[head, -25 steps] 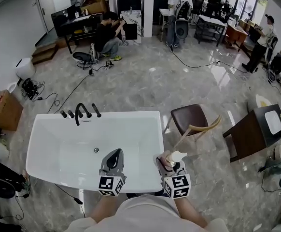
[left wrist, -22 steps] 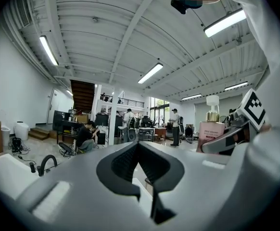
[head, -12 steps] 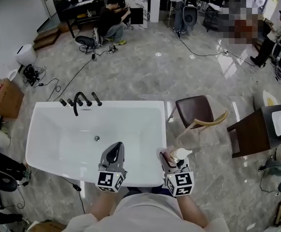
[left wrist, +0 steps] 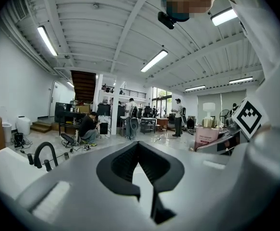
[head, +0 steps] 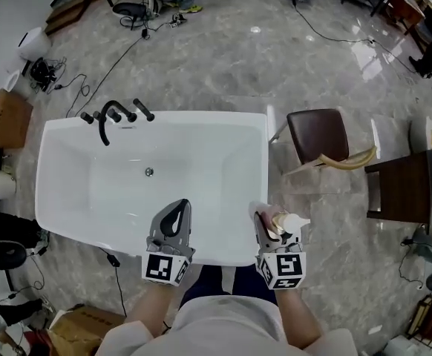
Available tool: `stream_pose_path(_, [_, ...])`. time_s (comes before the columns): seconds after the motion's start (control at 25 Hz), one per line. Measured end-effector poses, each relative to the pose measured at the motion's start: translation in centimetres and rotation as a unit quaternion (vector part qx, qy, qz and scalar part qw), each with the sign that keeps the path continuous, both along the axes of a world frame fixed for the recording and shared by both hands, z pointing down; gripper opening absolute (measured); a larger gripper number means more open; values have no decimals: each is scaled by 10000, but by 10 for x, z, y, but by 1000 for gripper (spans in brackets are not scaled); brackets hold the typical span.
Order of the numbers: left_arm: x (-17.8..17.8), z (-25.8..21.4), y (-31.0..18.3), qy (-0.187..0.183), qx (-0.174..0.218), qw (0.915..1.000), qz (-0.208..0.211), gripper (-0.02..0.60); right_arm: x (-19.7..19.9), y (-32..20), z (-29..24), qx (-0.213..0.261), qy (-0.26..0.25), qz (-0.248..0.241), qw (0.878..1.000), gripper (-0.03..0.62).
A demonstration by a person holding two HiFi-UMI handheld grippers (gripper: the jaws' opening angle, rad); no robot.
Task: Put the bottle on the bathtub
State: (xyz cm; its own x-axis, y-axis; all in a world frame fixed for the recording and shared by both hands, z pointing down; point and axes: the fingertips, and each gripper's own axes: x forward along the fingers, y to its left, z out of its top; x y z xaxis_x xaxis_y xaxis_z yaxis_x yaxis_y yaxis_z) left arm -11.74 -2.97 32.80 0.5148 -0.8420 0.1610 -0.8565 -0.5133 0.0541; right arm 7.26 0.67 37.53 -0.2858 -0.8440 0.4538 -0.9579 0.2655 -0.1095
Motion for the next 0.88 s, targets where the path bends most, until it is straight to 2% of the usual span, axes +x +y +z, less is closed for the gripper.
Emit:
stream_pose_path(0.2, [6, 39, -21, -138, -78, 9998, 77, 9, 4, -24, 45, -88, 112, -39, 9999, 218])
stream_pose_path(0.4, [15, 96, -33, 69, -500, 9987, 27, 8, 6, -37, 100, -191, 102, 61, 9997, 218])
stream_pose_path(0.64, [19, 143, -37, 161, -511, 9985, 69, 8, -7, -47, 163, -509, 14, -12, 9987, 217])
stream_pose_path(0.88, [24, 194, -43, 95, -713, 9974, 80, 8, 5, -97, 210, -429, -138, 119, 9989, 216])
